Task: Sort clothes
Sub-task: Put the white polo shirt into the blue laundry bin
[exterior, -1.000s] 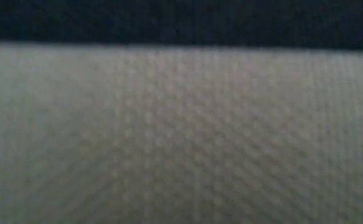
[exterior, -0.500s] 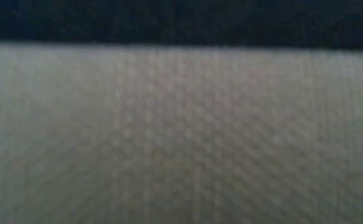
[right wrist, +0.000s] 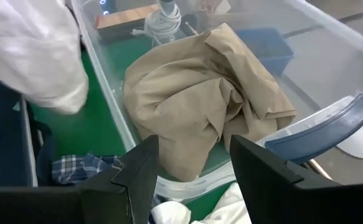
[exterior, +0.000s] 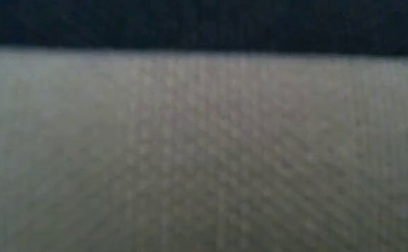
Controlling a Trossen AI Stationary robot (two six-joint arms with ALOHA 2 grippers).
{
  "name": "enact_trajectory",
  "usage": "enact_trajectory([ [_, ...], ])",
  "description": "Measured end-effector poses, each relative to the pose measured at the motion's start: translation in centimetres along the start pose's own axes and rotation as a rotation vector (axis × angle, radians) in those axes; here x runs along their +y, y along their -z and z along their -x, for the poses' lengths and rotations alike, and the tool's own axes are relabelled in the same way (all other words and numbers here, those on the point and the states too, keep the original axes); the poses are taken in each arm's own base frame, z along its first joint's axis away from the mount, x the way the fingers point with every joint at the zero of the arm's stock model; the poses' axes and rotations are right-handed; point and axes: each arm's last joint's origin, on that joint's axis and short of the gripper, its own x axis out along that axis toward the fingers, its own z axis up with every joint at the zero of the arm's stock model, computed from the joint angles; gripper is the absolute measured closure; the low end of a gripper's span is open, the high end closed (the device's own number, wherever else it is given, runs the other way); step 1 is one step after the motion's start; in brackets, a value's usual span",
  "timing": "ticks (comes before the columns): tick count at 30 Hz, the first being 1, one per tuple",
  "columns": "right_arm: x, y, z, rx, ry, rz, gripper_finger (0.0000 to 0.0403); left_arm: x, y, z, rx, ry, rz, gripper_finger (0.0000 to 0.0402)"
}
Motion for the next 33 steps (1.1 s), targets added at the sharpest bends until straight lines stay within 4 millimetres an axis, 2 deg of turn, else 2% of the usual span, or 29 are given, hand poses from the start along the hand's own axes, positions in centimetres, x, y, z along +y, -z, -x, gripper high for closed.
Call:
enact_trajectory([
  [12, 0.0, -0.1, 0.0, -0.009, 0.010, 0.007, 0.0213, 0.2, -4.7, -0.1, -0.410, -0.051, 0.053, 0.0401],
  [18, 0.0, -0.1, 0.0, -0.013, 0.009, 0.007, 0.0213, -0.3, -5.9, -0.4, -0.569, 0.056, 0.150, 0.0401],
  [24, 0.0, -0.1, 0.0, -0.015, 0.009, 0.013, 0.0213, -1.8, -6.5, -2.0, -0.644, 0.207, 0.318, 0.0401],
  [33, 0.0, -0.2, 0.0, -0.023, 0.008, 0.022, 0.0213, -3.9, -6.1, -4.4, -0.605, 0.251, 0.353, 0.0401],
])
